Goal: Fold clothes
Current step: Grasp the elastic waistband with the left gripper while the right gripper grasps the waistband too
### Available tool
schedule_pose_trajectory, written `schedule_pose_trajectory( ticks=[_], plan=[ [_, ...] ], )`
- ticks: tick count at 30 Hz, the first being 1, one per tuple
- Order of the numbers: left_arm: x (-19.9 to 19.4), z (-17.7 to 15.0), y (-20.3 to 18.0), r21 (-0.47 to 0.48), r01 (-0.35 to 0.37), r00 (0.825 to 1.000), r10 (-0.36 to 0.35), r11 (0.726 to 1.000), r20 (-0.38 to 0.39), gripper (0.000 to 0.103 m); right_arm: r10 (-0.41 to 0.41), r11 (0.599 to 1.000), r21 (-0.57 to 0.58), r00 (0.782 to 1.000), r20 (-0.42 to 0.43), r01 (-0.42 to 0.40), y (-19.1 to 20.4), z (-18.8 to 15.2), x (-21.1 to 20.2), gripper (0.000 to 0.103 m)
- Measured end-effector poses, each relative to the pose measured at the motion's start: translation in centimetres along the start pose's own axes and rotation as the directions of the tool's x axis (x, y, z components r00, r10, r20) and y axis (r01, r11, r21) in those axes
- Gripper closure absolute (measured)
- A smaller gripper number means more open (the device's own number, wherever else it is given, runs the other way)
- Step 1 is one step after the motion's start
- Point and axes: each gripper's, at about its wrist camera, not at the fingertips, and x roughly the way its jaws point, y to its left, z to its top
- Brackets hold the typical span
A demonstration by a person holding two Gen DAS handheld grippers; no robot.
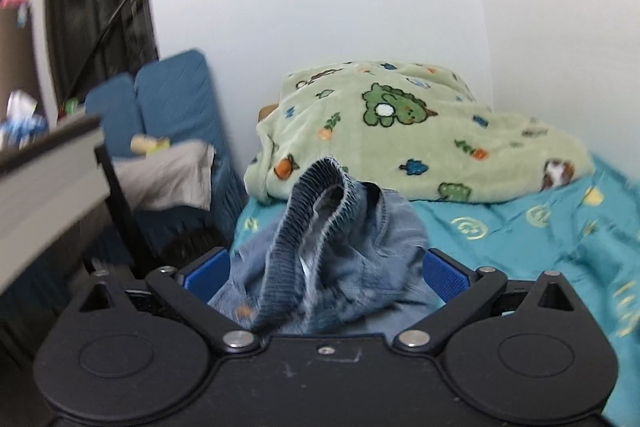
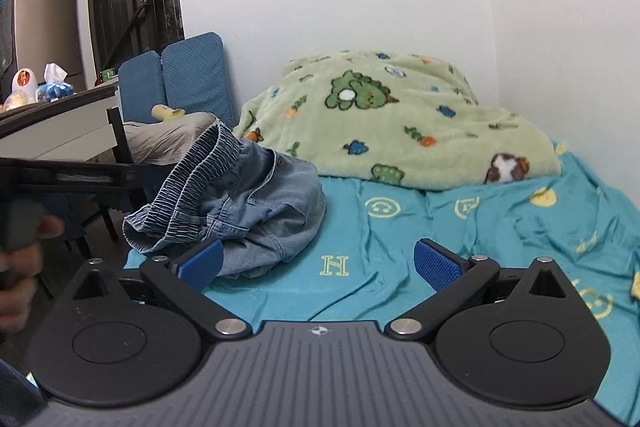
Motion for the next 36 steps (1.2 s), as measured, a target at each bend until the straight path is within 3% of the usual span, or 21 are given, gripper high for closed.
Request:
schedule_pose_trajectory(
  ticks=[5, 17, 23, 25, 26, 28, 30, 36],
  plan=[
    [4.6, 0.7, -0.7, 0.121, -0.025, 1.000, 0.024, 0.992, 0.009, 0.000, 0.005, 1.000, 0.026, 0.999, -0.039, -0.004, -1.1, -0.5, 2.0, 0.000],
    [13.3, 0.0, -0.1, 0.163, -0.037, 0.996, 0.049, 0.986, -0.070, 0.005, 0.070, 0.991, 0.126, 0.989, -0.134, -0.053, -2.6, -1.9, 6.6, 0.000],
    [13.9, 0.4, 0.0, 0.125, -0.038, 0.996, 0.048, 0.991, -0.080, 0.027, 0.071, 0.990, 0.128, 0.990, -0.126, -0.055, -3.1, -1.6, 7.4, 0.000],
    [14.1, 0.5, 0.0, 0.115, -0.042, 0.995, 0.052, 0.993, -0.083, 0.052, 0.062, 0.991, 0.123, 0.991, -0.120, -0.048, -3.1, -1.6, 7.4, 0.000],
    [14.0, 0.7, -0.2, 0.116, -0.051, 0.994, 0.061, 0.992, -0.087, 0.056, 0.058, 0.992, 0.120, 0.991, -0.117, -0.044, -3.2, -1.6, 7.4, 0.000],
    [13.7, 1.1, -0.7, 0.123, -0.068, 0.992, 0.080, 0.990, -0.093, 0.079, 0.054, 0.992, 0.123, 0.992, -0.111, -0.040, -3.3, -1.5, 7.1, 0.000],
    [13.2, 1.6, -1.4, 0.143, -0.082, 0.990, 0.096, 0.986, -0.099, 0.089, 0.052, 0.991, 0.131, 0.994, -0.100, -0.038, -3.3, -1.4, 7.1, 0.000],
    [9.1, 2.9, -4.3, 0.200, -0.057, 0.997, 0.066, 0.978, -0.038, 0.092, 0.053, 0.989, 0.144, 0.996, -0.078, -0.041, -3.7, -1.1, 6.5, 0.000]
  ],
)
